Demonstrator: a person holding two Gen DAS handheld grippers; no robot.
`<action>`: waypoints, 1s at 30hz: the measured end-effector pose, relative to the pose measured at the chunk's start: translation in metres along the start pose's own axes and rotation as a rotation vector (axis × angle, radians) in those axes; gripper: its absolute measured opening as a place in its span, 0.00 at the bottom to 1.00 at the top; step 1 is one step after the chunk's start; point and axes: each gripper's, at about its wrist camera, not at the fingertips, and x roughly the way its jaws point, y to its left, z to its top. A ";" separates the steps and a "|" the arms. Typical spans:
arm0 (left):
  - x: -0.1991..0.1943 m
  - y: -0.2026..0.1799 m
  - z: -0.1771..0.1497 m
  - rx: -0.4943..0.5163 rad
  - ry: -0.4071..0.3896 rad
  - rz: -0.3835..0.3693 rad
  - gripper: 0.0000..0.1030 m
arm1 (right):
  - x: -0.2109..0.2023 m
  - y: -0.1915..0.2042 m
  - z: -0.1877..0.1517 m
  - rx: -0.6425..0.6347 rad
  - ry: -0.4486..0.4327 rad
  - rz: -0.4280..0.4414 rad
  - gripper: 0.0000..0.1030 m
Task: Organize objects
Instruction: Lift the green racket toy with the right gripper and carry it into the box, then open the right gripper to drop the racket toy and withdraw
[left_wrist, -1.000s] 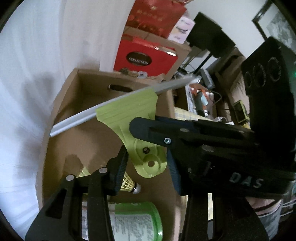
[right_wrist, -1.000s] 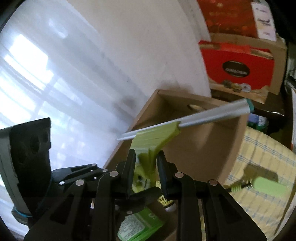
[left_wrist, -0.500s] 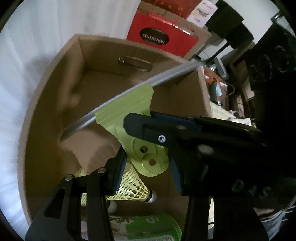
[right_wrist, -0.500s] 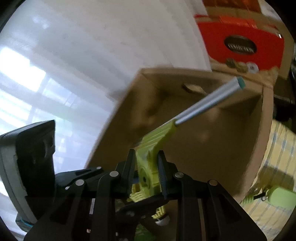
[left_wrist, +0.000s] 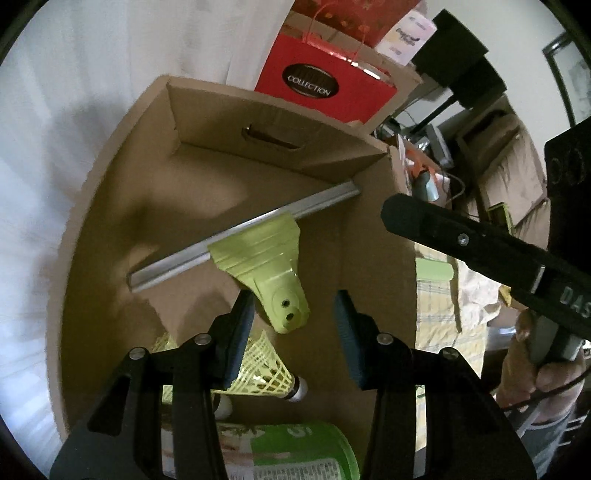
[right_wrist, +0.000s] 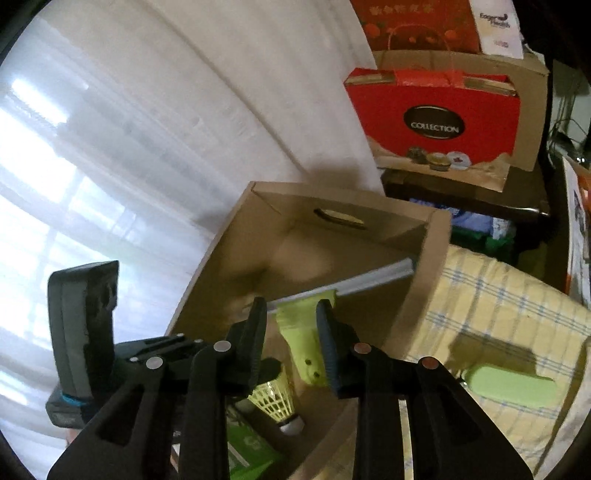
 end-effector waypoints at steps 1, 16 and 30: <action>-0.003 -0.002 0.000 0.003 -0.004 0.006 0.41 | -0.001 0.000 0.000 -0.002 0.001 -0.007 0.28; -0.049 -0.021 -0.022 0.055 -0.094 0.097 0.60 | -0.025 0.012 -0.036 -0.088 -0.037 -0.084 0.41; -0.053 -0.055 -0.054 0.061 -0.127 0.073 0.80 | -0.057 0.002 -0.088 -0.161 -0.068 -0.277 0.68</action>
